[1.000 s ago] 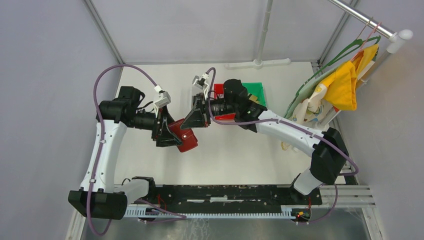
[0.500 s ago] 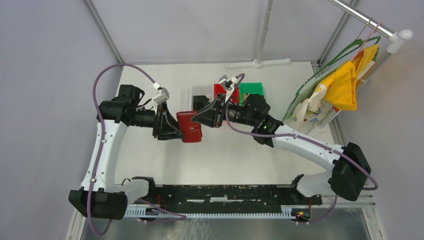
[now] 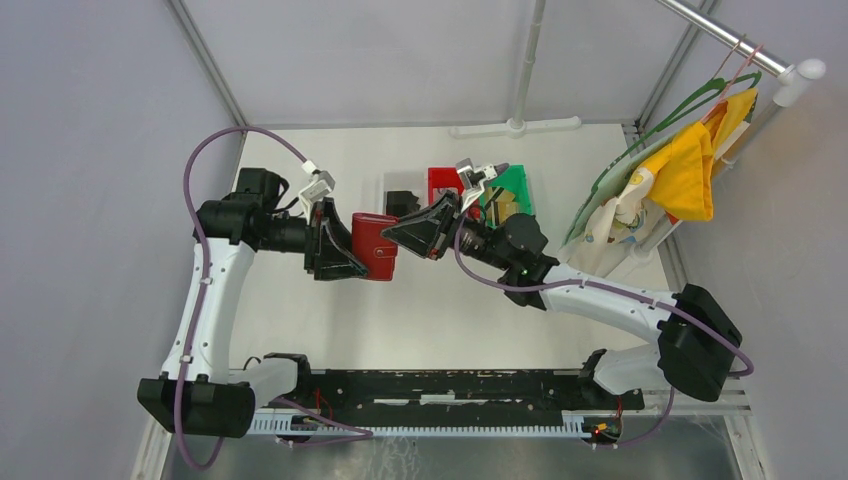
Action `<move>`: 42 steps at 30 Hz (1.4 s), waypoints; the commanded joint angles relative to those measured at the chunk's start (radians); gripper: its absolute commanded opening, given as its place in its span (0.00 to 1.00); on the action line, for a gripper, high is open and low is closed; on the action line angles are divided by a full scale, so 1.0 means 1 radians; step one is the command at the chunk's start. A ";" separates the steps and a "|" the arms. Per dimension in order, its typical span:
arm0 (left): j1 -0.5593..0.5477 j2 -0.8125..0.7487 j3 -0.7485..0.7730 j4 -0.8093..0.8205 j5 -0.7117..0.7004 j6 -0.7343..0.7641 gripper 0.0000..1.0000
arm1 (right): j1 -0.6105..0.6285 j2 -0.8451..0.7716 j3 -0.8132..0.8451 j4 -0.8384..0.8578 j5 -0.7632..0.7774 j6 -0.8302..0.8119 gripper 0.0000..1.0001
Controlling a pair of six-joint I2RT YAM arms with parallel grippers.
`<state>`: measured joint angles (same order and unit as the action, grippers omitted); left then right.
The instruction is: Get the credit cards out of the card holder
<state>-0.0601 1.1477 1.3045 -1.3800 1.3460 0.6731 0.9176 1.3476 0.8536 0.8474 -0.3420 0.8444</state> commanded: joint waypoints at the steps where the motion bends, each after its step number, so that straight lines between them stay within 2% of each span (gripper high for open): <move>1: -0.004 -0.023 0.015 0.022 0.008 -0.047 0.63 | 0.037 0.002 0.037 0.183 0.098 -0.003 0.00; 3: -0.005 -0.034 0.002 0.049 -0.006 -0.070 0.59 | 0.053 0.011 0.044 0.192 0.114 -0.012 0.00; 5: -0.005 -0.047 -0.001 0.077 -0.023 -0.098 0.49 | 0.062 0.013 0.048 0.181 0.126 -0.021 0.00; 8: -0.006 -0.070 -0.007 0.180 -0.078 -0.194 0.19 | 0.068 0.003 0.038 0.147 0.159 -0.040 0.00; 9: -0.005 -0.082 -0.013 0.215 -0.101 -0.226 0.12 | 0.069 -0.001 0.040 0.110 0.174 -0.046 0.00; 10: -0.004 -0.095 -0.020 0.251 -0.128 -0.255 0.07 | 0.069 -0.005 0.049 0.060 0.191 -0.054 0.04; 11: -0.005 -0.108 -0.028 0.287 -0.161 -0.282 0.04 | 0.069 -0.010 0.071 -0.041 0.223 -0.070 0.17; 12: -0.006 -0.124 -0.037 0.322 -0.200 -0.304 0.02 | 0.068 -0.011 0.113 -0.156 0.258 -0.089 0.34; 14: -0.005 -0.155 -0.059 0.386 -0.298 -0.331 0.02 | 0.068 -0.005 0.209 -0.431 0.372 -0.144 0.61; 15: -0.005 -0.171 -0.073 0.417 -0.352 -0.337 0.02 | 0.069 0.004 0.262 -0.569 0.419 -0.156 0.71; 17: -0.005 -0.198 -0.103 0.491 -0.460 -0.364 0.02 | 0.071 0.022 0.336 -0.772 0.523 -0.161 0.80; 20: -0.005 -0.209 -0.132 0.549 -0.564 -0.366 0.02 | 0.091 0.035 0.361 -0.906 0.613 -0.132 0.81; 26: -0.012 -0.203 -0.191 0.609 -0.675 -0.399 0.02 | 0.176 0.070 0.395 -0.941 0.696 -0.106 0.72; 29: -0.039 -0.200 -0.213 0.621 -0.723 -0.409 0.02 | 0.205 0.115 0.450 -0.947 0.698 -0.104 0.67; 35: -0.130 -0.208 -0.248 0.678 -0.815 -0.457 0.02 | 0.228 0.230 0.572 -0.973 0.668 -0.091 0.65; 42: -0.169 -0.199 -0.247 0.687 -0.820 -0.475 0.02 | 0.230 0.276 0.621 -1.007 0.716 -0.088 0.58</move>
<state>-0.2123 0.9569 1.0401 -0.7795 0.5072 0.2451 1.1435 1.6096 1.4185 -0.1646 0.3199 0.7467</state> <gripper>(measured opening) 0.318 0.600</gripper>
